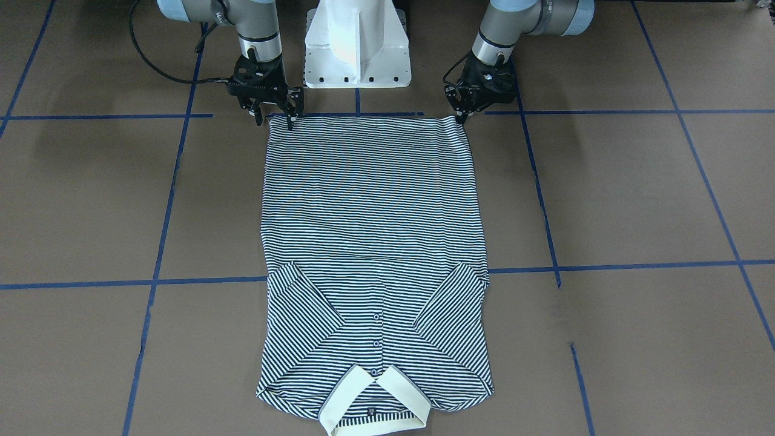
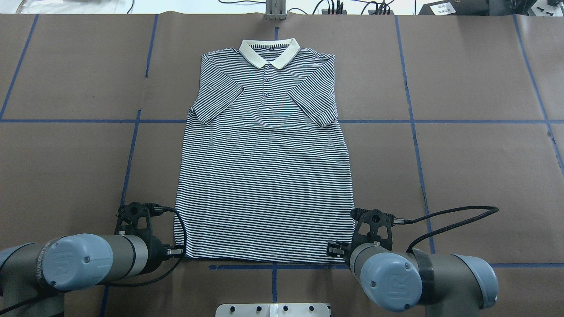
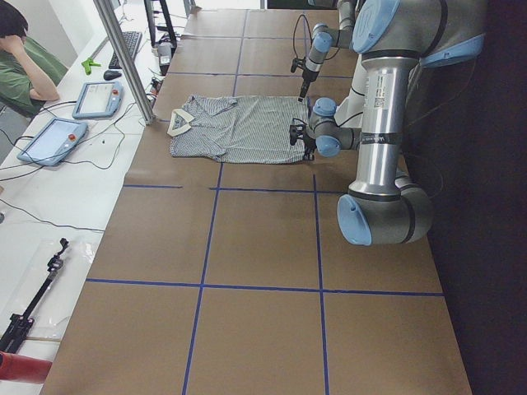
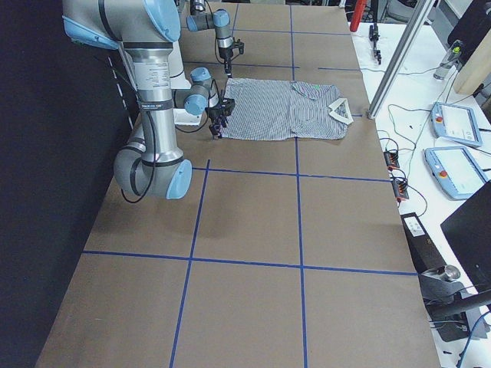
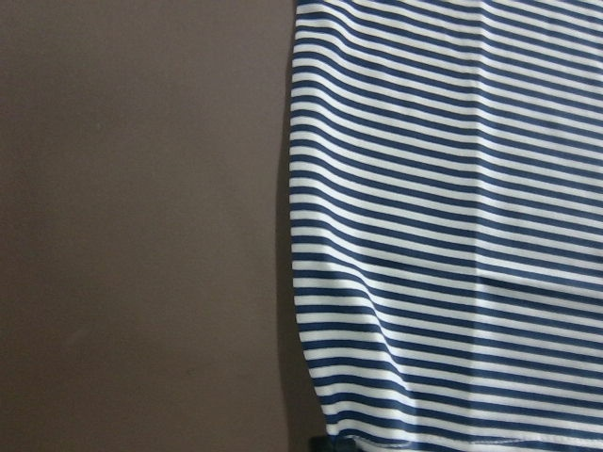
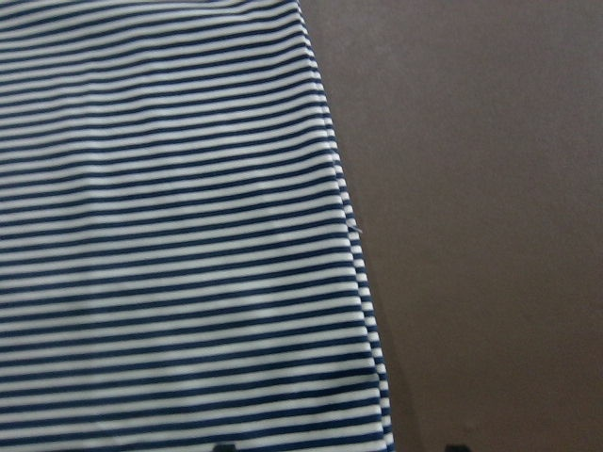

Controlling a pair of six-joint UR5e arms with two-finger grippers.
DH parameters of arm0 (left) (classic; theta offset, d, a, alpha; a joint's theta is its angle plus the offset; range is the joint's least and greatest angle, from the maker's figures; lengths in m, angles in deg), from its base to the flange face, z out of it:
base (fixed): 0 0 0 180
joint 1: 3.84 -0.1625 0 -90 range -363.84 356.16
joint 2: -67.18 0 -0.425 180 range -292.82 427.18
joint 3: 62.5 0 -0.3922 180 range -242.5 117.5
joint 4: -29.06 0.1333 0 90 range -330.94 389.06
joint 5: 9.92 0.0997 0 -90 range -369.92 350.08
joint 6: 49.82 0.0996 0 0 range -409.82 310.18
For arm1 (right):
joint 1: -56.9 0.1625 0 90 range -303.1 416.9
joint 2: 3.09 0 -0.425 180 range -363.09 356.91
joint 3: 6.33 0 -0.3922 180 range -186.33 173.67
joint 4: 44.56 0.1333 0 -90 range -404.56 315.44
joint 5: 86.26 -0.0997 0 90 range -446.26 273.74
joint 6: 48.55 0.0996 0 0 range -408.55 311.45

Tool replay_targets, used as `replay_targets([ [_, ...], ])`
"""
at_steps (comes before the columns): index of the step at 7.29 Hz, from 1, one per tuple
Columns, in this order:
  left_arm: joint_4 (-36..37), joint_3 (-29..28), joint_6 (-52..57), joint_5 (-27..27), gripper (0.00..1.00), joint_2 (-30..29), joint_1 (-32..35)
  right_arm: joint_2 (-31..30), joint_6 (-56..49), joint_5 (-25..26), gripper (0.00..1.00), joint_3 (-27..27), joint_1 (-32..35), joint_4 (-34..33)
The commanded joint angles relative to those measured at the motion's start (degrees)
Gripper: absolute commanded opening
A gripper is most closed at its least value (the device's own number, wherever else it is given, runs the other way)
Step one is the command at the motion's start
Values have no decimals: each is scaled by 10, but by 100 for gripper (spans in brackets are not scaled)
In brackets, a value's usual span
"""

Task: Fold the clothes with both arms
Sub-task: 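Grasp the hem corners with both grippers, then lift the hem with both grippers and fold it toward the collar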

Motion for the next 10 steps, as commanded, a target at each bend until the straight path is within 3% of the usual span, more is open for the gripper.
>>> replay_targets([
  [1, 0, 0, 0, 0, 0, -2, 0, -9, 9, 2, 64, 0, -8, -1],
  [2, 0, 0, 0, 0, 0, -2, 0, -7, 28, 2, 37, 0, -11, -1],
  [3, 0, 0, 0, 1, 0, -1, 0, -8, 28, -2, 0, -1, -11, -1],
  [7, 0, 1, 0, 2, 0, -2, 0, -6, 27, -4, 0, -9, -9, -1],
  [8, 8, 19, 7, -2, 0, -1, 1, -10, 23, -12, 0, -34, -5, -4],
  [10, 169, 149, 52, -40, 0, -18, 4, -51, 14, -61, 0, -146, 15, -54],
])
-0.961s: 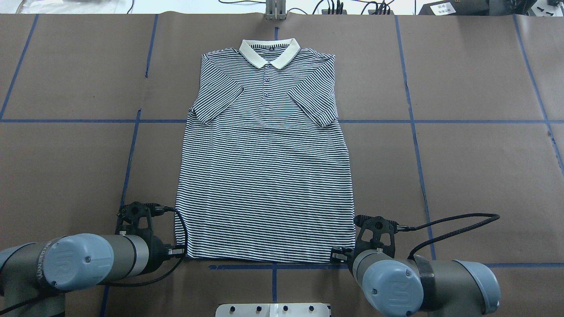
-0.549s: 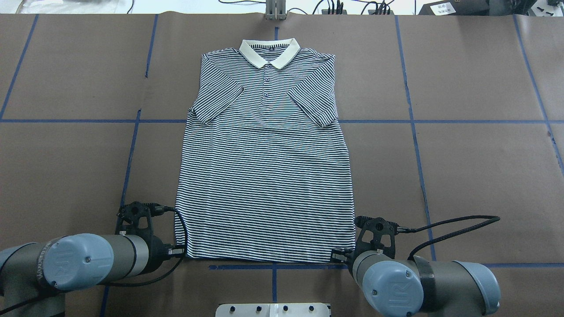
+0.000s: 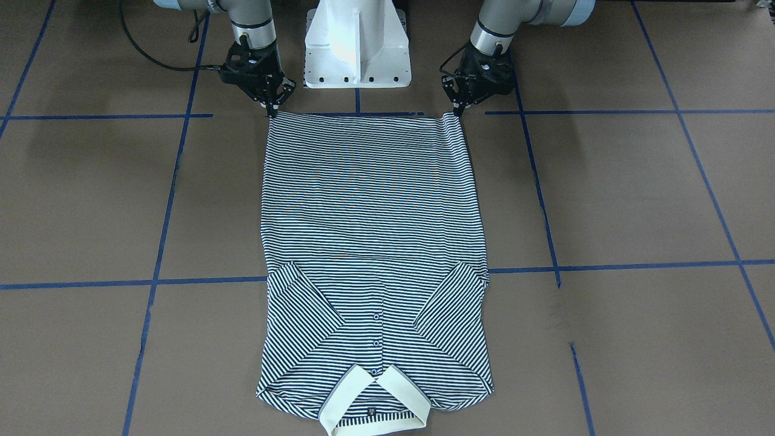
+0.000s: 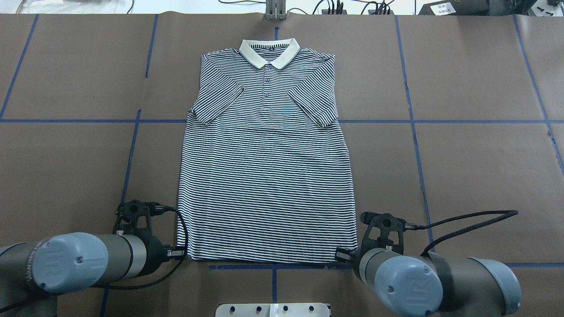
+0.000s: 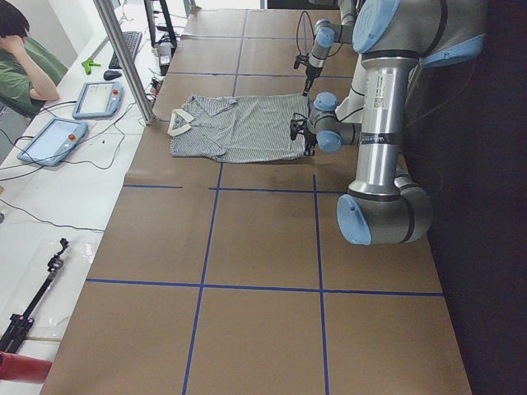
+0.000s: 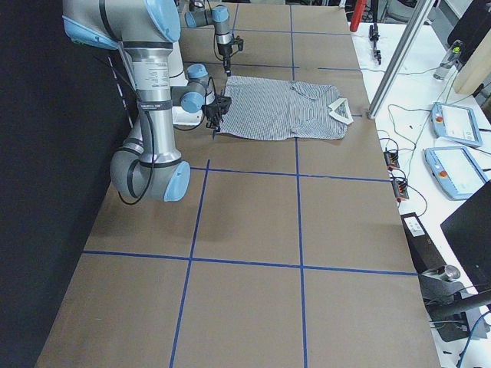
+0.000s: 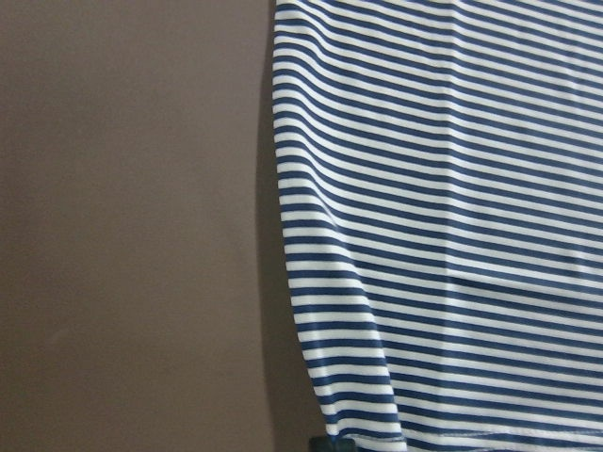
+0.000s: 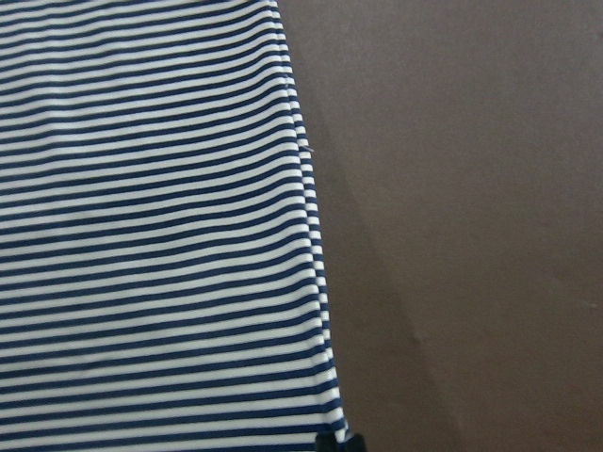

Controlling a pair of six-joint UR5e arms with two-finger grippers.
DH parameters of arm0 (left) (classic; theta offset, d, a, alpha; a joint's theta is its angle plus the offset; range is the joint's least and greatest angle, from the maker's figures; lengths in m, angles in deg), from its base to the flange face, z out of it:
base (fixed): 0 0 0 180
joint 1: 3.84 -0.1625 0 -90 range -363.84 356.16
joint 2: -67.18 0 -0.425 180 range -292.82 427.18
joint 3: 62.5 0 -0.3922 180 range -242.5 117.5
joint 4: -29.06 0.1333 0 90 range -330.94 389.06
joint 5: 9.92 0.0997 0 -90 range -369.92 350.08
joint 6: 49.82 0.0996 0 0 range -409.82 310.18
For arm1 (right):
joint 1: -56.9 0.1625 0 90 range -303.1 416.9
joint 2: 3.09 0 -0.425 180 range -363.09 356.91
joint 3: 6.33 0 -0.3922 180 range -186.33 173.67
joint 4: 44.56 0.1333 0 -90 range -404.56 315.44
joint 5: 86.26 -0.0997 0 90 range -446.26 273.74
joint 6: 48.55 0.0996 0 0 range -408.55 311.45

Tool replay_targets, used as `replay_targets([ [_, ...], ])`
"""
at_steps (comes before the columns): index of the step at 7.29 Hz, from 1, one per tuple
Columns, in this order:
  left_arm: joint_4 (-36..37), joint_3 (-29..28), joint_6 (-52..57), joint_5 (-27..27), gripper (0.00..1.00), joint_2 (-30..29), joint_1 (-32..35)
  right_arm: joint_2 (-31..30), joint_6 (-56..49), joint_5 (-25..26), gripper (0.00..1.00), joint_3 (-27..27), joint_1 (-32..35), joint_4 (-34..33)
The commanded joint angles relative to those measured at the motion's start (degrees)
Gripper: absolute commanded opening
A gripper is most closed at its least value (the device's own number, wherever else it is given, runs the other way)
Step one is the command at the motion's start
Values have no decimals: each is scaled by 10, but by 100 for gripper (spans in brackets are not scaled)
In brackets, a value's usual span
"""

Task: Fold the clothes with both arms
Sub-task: 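Lift the hem with both grippers and fold it toward the collar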

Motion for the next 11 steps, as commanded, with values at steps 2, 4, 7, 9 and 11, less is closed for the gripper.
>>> replay_targets([
  [2, 332, 218, 34, -74, 0, -113, 23, -14, -6, -78, 0, -262, 26, -218],
  [4, 472, 244, 54, -141, 0, -237, 107, 33, -17, -151, 0, -322, 72, -311],
  [7, 444, 137, 182, -139, 0, -260, 183, 115, -177, -158, 0, -204, 198, -316],
  [9, 389, 26, 234, -138, 0, -286, 243, 169, -258, -224, 0, -91, 322, -307],
  [11, 311, -61, 266, -137, 0, -286, 287, 190, -267, -225, 0, 41, 362, -187],
])
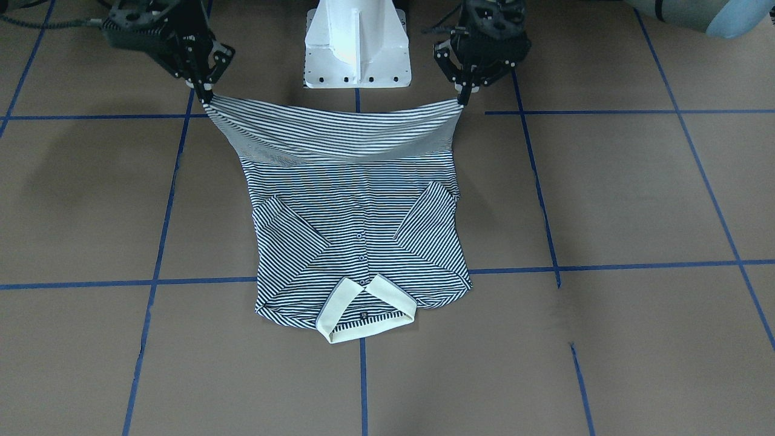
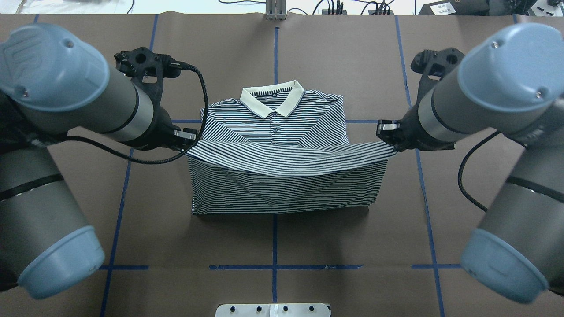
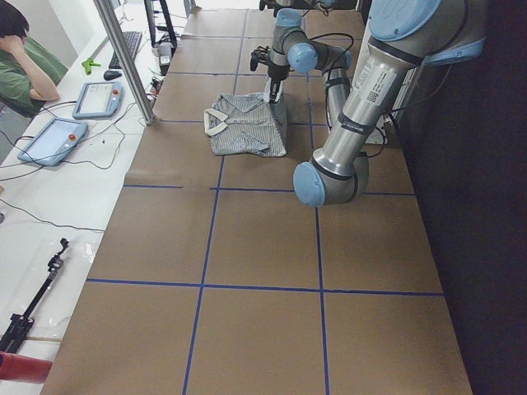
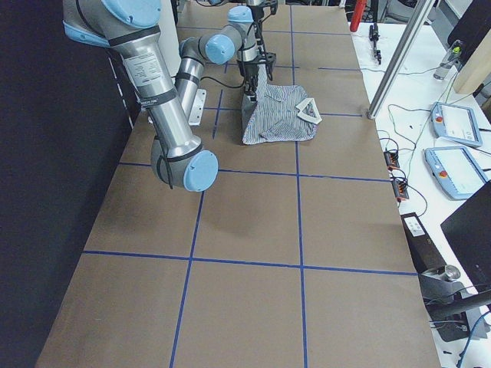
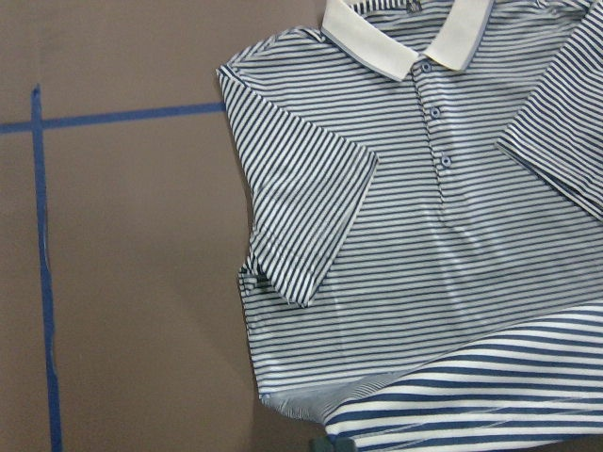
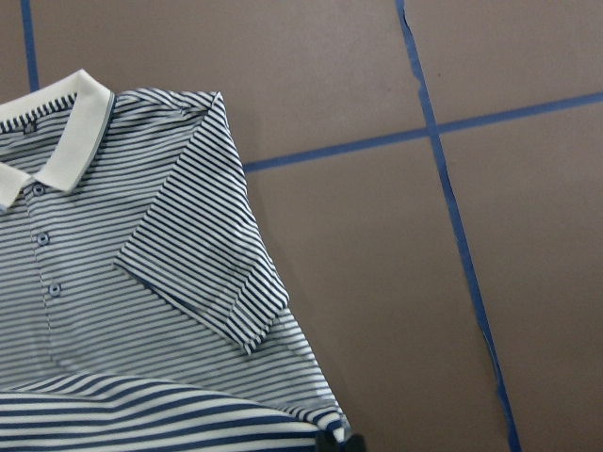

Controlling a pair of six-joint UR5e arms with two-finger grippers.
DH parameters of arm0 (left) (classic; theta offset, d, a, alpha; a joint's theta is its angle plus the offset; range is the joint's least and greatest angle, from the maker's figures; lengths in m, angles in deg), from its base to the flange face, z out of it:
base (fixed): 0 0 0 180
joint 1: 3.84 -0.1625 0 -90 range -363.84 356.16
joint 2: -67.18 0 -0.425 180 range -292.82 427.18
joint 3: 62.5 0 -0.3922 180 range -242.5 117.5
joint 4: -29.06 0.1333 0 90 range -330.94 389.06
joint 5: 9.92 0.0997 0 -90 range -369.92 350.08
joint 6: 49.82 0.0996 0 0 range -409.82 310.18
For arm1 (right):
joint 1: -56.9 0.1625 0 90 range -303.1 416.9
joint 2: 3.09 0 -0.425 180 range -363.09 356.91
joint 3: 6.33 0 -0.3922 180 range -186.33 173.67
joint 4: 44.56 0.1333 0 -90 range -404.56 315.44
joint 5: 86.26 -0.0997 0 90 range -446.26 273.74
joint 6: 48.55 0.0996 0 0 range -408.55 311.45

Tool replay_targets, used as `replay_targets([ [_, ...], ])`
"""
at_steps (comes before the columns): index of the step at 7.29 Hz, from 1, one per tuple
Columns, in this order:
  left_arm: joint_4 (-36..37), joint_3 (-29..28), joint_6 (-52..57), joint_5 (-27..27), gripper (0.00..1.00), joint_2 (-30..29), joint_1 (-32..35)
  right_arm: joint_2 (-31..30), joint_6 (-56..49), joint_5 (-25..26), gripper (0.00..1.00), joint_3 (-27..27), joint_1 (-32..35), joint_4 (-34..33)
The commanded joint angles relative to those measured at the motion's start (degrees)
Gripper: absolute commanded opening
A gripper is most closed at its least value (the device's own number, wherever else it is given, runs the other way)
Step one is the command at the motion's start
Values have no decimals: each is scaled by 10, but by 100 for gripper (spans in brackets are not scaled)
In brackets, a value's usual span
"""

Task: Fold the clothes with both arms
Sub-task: 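Lift the hem with both grippers and fold it toward the collar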

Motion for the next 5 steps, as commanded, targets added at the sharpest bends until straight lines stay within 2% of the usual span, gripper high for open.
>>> replay_targets([
  [1, -101, -112, 27, 3, 0, -6, 40, 14, -10, -4, 0, 160, 42, 165],
  [2, -158, -170, 32, 15, 0, -11, 44, 27, -11, -2, 0, 228, 53, 230],
  [4, -243, -279, 33, 41, 0, -28, 54, 94, -10, 0, 0, 370, 55, 288],
  [5, -288, -328, 33, 46, 0, -35, 56, 107, -9, 2, 0, 423, 54, 323],
])
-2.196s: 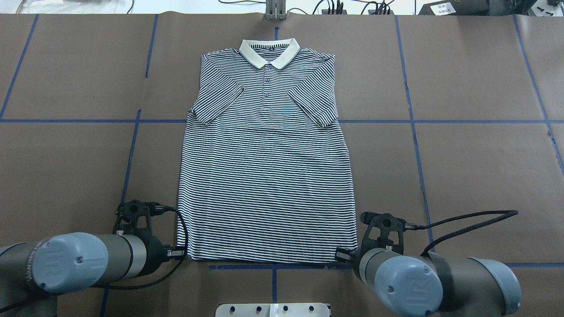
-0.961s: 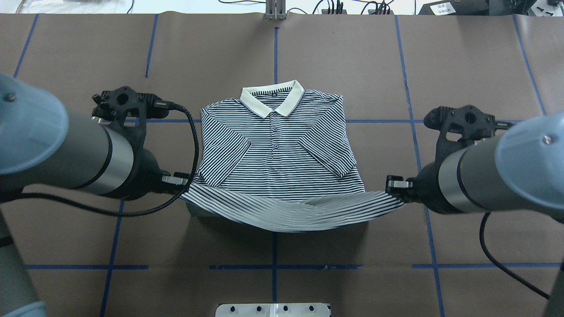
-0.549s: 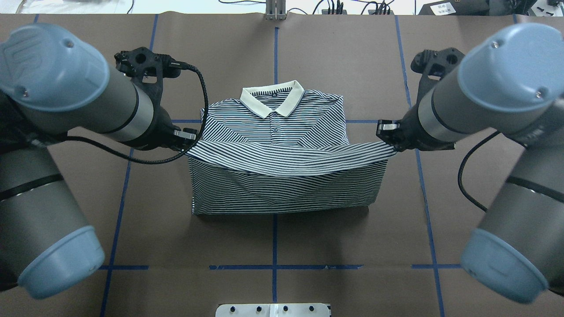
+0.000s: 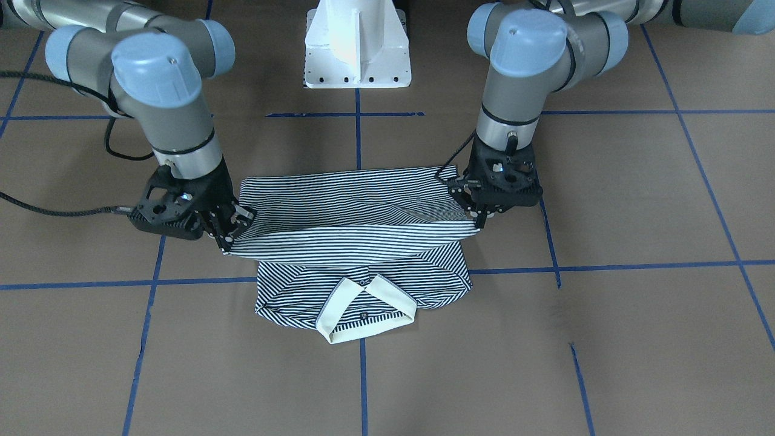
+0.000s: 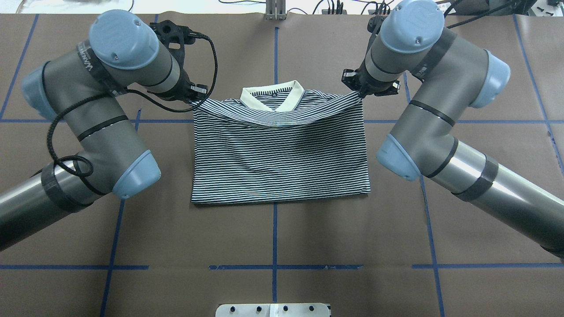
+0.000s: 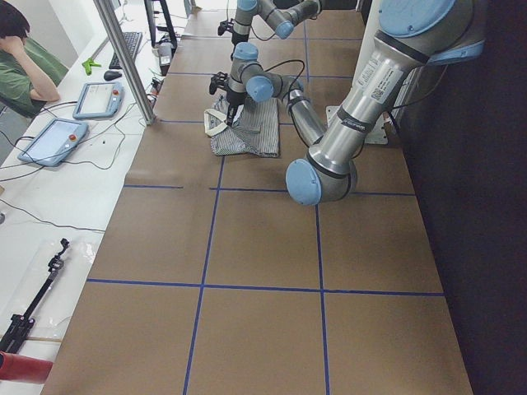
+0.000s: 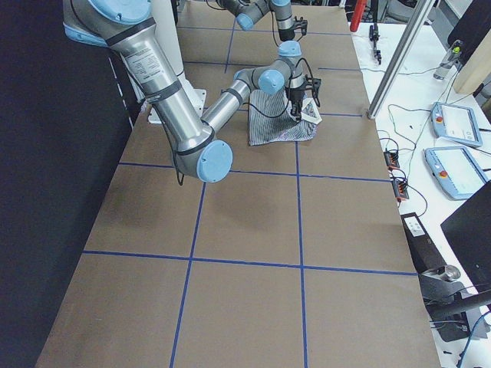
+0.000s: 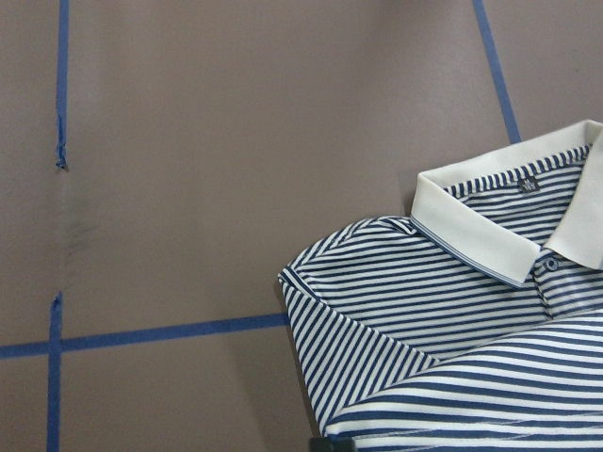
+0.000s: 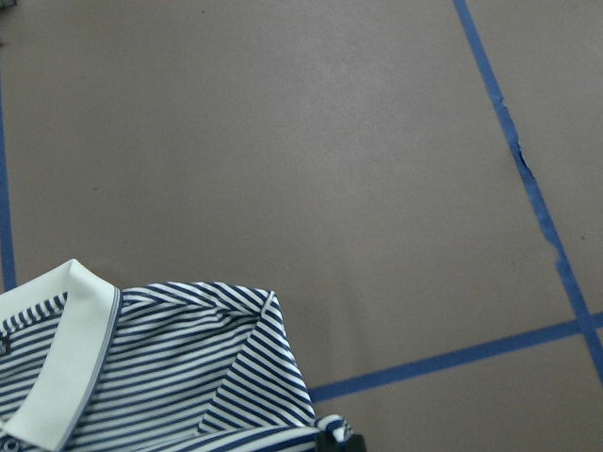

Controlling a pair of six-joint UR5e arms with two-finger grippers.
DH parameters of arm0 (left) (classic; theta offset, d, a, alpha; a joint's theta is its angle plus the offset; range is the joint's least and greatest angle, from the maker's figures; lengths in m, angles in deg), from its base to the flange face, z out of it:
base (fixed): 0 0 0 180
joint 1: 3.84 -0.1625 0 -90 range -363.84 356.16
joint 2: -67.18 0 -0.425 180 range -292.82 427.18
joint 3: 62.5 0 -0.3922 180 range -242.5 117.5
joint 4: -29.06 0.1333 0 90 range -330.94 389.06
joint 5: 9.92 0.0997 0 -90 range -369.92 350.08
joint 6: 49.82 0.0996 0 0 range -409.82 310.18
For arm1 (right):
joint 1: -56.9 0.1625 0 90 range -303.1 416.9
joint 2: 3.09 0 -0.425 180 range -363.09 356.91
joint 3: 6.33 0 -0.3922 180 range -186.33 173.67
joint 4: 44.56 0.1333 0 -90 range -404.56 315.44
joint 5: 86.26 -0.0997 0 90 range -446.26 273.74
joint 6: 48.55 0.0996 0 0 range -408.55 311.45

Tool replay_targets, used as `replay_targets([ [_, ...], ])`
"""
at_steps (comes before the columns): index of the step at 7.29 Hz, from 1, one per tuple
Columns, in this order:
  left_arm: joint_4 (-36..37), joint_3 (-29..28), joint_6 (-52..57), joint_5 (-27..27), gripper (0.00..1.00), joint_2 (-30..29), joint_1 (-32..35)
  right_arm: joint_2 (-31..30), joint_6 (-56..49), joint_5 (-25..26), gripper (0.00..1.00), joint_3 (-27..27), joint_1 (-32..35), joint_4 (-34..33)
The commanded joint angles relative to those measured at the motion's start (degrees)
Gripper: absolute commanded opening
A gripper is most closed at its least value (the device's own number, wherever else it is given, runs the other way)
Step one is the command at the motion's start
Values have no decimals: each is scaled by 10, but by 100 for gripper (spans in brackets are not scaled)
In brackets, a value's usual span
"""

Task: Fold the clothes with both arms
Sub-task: 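Lower the hem beside the collar and open both grippers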

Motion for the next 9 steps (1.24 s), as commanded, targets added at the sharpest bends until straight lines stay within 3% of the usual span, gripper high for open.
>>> replay_targets([
  [1, -100, -114, 0, 11, 0, -14, 4, 29, 1, 6, 0, 118, -1, 85],
  [4, -128, -155, 9, 11, 0, -16, 2, 30, -3, 20, 0, 172, -6, 114],
  [5, -129, -154, 9, 10, 0, -16, 1, 29, -5, 20, 34, 173, -7, 115],
  [6, -130, -150, 20, 10, 86, -12, 1, 30, -8, 40, 99, 173, -14, 116],
  [7, -144, -140, 41, 10, 100, -7, 2, 31, -25, 45, 100, 171, -13, 116],
  [8, -146, -98, 53, 4, 100, 22, 2, 37, -55, 39, 100, 165, -3, 117],
  [9, -143, -50, 74, 3, 100, 46, 2, 36, -84, 1, 100, 159, 18, 115],
])
